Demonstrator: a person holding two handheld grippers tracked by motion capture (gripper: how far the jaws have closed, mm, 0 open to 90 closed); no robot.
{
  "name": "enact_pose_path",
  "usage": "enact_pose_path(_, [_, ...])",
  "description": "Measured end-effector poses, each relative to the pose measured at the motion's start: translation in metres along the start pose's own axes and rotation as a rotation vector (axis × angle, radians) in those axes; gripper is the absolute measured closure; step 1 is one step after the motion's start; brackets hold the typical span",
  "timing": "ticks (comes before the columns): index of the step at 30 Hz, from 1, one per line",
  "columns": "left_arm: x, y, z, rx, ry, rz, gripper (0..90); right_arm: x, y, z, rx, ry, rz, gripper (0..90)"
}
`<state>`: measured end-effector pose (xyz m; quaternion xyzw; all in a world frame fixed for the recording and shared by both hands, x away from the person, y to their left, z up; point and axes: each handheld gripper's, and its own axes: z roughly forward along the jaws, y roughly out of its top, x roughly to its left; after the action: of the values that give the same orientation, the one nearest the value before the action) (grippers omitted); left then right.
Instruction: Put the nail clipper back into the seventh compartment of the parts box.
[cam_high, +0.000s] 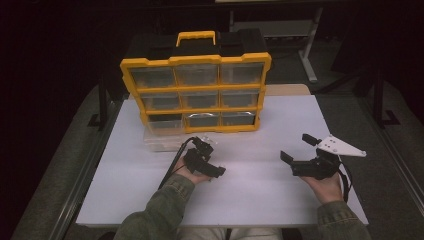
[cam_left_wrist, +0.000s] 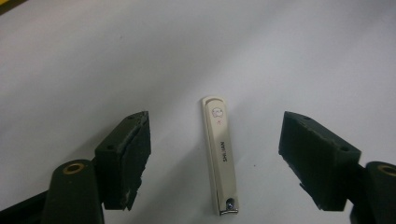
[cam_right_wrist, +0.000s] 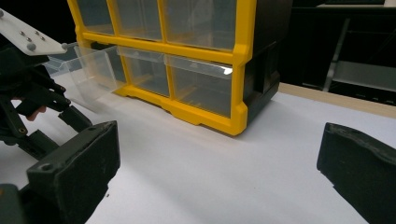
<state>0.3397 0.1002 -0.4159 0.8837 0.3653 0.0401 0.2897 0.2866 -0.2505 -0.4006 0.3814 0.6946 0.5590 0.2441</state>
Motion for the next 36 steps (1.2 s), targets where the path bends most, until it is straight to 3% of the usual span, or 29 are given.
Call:
enact_pose_path(9, [-0.005, 0.000, 0.002, 0.013, 0.040, -0.039, 39.9, 0.000, 0.000, 0.000, 0.001, 0.001, -0.002, 0.0])
enact_pose_path(19, [-0.007, -0.001, 0.005, 0.038, 0.035, -0.013, 51.1, 0.000, 0.000, 0.000, 0.003, 0.004, -0.002, 0.0])
enact_pose_path(36, [-0.007, -0.003, 0.011, 0.069, 0.019, -0.004, 68.1, 0.000, -0.001, -0.001, 0.002, 0.006, -0.001, 0.0])
